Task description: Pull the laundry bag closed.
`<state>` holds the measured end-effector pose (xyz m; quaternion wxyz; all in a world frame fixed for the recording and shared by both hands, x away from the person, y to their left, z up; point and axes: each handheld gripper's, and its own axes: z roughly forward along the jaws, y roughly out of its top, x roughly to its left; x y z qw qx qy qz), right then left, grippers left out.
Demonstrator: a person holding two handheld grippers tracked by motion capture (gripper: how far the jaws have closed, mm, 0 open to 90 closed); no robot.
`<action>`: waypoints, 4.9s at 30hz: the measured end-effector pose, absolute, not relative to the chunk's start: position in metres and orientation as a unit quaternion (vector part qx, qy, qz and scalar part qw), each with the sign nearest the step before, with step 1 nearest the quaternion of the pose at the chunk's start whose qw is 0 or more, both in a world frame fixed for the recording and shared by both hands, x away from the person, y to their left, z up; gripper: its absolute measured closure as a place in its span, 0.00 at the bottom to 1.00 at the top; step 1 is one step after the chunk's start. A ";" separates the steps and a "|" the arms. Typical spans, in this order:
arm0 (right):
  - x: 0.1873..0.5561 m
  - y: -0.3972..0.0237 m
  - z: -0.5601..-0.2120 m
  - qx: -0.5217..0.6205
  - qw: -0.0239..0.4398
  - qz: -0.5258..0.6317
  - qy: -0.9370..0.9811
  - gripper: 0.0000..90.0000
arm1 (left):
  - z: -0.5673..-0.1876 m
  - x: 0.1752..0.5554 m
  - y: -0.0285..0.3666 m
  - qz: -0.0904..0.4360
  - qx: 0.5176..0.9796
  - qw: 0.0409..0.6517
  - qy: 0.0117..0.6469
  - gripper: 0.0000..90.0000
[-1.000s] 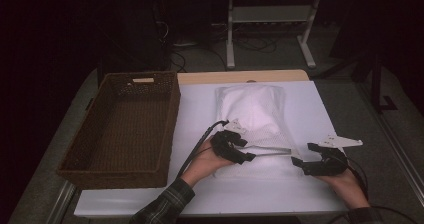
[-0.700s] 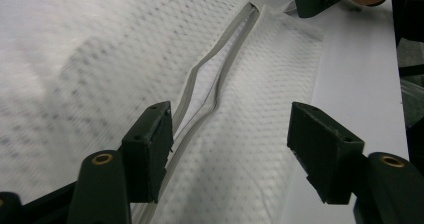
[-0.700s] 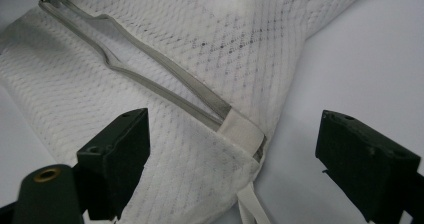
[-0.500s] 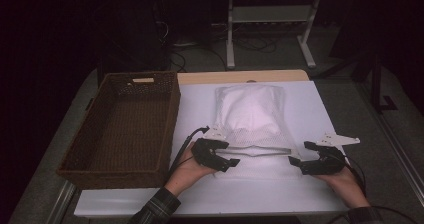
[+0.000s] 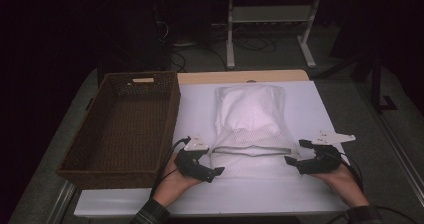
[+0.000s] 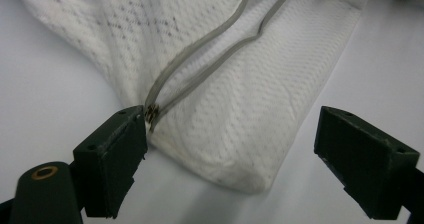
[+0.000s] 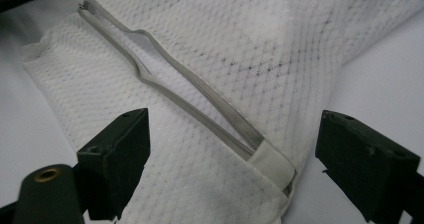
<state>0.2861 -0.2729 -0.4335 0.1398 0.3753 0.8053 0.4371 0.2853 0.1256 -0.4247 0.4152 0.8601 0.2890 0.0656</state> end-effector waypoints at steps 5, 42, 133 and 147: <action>0.289 -0.266 -0.430 0.356 0.132 0.445 0.811 0.15 | -0.428 0.275 0.128 0.066 0.857 0.418 0.293 0.14; 0.328 -0.175 -0.409 0.230 0.064 0.453 0.859 0.16 | -0.444 0.248 0.141 0.057 0.854 0.408 0.318 0.14; 0.365 -0.053 -0.412 0.119 0.017 0.402 0.908 0.89 | -0.450 0.241 0.144 0.031 0.857 0.406 0.316 0.14; 0.365 -0.078 -0.427 0.144 0.006 0.391 0.909 0.74 | -0.451 0.242 0.143 0.028 0.857 0.406 0.317 0.14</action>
